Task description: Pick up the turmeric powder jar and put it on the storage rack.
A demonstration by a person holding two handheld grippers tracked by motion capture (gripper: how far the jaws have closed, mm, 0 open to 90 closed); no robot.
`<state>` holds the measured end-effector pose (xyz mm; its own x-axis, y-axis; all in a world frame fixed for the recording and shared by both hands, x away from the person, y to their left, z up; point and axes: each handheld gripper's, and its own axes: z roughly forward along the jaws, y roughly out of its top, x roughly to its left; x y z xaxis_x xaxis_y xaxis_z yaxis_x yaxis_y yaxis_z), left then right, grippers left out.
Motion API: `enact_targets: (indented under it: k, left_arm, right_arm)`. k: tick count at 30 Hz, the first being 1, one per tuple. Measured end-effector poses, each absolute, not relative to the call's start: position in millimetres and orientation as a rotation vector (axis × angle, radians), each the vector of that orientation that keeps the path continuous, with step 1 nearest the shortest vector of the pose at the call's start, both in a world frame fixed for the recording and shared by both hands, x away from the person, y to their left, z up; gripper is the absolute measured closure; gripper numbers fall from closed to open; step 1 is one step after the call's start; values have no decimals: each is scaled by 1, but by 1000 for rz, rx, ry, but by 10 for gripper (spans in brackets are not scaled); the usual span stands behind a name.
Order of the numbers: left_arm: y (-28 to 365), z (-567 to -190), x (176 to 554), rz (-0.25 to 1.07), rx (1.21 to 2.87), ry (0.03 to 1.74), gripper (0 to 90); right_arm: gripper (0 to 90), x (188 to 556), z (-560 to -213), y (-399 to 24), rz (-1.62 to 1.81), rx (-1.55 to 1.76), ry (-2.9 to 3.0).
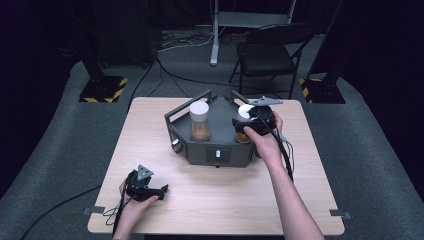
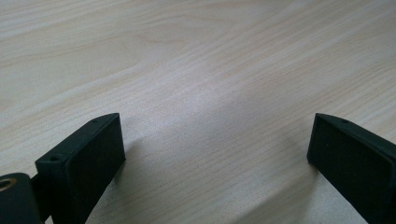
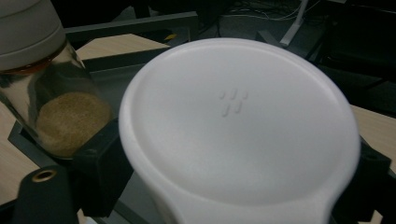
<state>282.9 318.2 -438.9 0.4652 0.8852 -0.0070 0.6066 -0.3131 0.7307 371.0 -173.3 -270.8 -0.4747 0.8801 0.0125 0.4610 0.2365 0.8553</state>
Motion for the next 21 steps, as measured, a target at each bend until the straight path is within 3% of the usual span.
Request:
enact_targets:
  k: [6,21]
  left_arm:
    - [318,-439,283,528,2039,1236,36]
    - [318,-439,283,529,2038,1238,35]
  right_arm:
    - [85,362,-273,-179,1177,1230,2018]
    - [77,338,-285,-206,1165,1237,2001]
